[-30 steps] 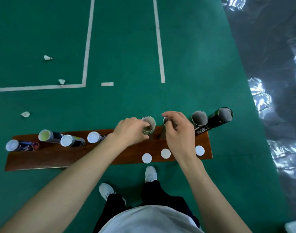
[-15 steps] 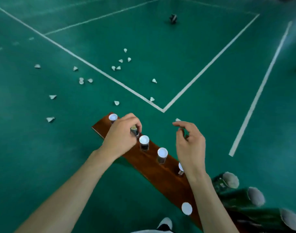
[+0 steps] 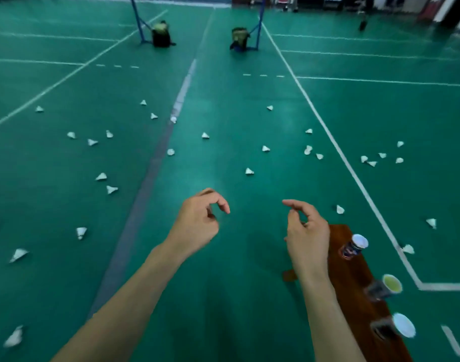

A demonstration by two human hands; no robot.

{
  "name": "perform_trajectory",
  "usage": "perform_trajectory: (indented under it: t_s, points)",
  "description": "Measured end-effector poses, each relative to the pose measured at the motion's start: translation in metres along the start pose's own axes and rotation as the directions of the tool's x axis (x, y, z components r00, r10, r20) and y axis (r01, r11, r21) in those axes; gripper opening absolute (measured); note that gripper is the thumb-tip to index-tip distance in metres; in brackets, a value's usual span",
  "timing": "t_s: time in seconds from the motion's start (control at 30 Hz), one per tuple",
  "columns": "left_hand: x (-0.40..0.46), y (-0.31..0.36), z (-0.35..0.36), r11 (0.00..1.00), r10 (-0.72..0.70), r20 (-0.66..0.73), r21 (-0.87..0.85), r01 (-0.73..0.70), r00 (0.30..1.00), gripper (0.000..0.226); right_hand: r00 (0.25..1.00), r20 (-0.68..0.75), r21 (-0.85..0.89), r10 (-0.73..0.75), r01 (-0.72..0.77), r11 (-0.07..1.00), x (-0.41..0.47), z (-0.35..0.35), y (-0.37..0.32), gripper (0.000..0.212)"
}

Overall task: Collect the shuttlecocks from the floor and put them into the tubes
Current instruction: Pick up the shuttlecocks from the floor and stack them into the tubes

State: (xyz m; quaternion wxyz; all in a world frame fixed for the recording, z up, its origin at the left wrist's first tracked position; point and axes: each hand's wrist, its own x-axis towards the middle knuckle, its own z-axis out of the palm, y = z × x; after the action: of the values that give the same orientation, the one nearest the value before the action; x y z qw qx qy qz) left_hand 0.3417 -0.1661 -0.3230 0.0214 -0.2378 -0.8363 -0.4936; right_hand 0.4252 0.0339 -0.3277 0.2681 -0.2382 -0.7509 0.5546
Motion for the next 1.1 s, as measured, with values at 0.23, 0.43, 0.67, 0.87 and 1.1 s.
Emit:
perform_trajectory:
  t_s: [0.23,0.43,0.67,0.87,1.1]
  points:
    - [0.029,-0.074,-0.127,0.987,-0.122,-0.243,0.068,0.142,0.962,0.051,0.963,0.266,0.042,-0.044,0.034,0.999,0.03,0.151,-0.043,0.036]
    - [0.107,-0.129,-0.192,0.975,-0.13,-0.379,0.12,0.188,0.916,0.054,0.922,0.387,0.044,0.006,-0.025,0.999,0.102,0.266,-0.049,0.035]
    - [0.201,-0.202,-0.238,0.958,-0.144,-0.451,0.16,0.239,0.881,0.057,0.818,0.576,0.037,0.009,-0.037,0.999,0.197,0.41,-0.055,0.032]
    - [0.245,-0.266,-0.298,0.882,-0.272,-0.582,0.167,0.44,0.767,0.061,0.618,0.786,0.016,-0.001,-0.018,1.0,0.24,0.557,-0.07,0.029]
    - [0.285,-0.352,-0.394,0.841,-0.327,-0.647,0.134,0.524,0.689,0.056,0.476,0.879,0.037,-0.014,-0.039,0.999,0.251,0.713,-0.096,0.031]
